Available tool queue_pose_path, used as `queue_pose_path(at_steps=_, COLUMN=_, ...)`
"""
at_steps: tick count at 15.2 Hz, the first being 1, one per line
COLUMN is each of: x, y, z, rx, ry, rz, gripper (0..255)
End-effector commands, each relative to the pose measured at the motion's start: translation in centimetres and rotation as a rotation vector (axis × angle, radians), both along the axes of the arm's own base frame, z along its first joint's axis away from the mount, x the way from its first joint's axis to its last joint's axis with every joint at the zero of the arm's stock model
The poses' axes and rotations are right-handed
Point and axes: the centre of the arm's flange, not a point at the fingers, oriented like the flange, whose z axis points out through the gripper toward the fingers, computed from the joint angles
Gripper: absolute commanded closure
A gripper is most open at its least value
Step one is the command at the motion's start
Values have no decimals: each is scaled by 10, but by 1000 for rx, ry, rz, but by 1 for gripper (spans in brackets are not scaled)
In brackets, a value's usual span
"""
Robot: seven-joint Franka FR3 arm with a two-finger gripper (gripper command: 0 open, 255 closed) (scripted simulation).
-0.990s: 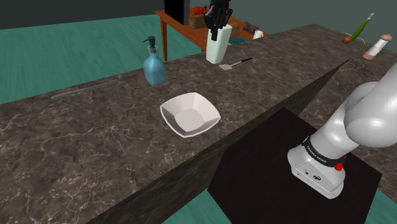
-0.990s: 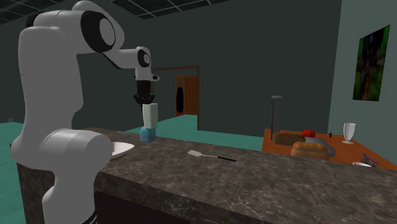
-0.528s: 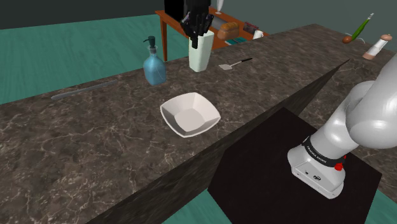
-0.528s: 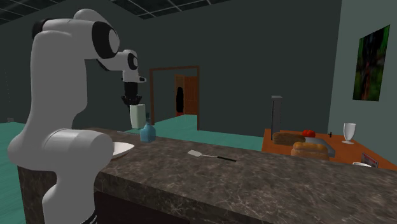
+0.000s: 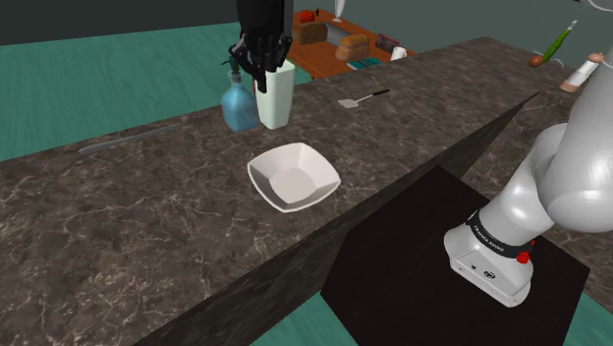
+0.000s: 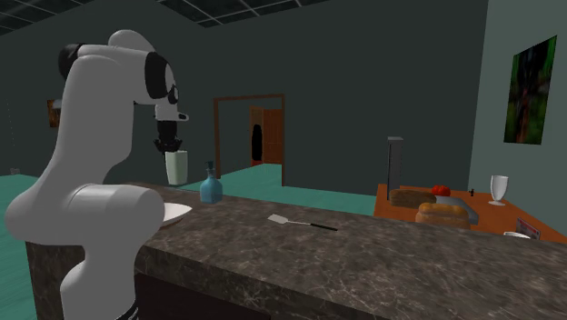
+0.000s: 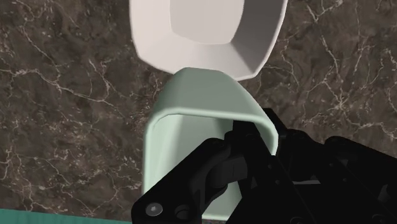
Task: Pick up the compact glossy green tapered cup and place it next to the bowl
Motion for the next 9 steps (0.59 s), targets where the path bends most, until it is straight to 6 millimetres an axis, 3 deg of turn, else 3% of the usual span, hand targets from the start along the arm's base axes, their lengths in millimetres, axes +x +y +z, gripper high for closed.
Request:
queue_pose_path(at_steps=1, x=1, y=26, z=-3, rx=0, ry=0, rz=-2, gripper=255)
queue_pose_path(at_steps=9, x=-4, y=130, z=-16, rx=0, ry=0, rz=-2, gripper=255)
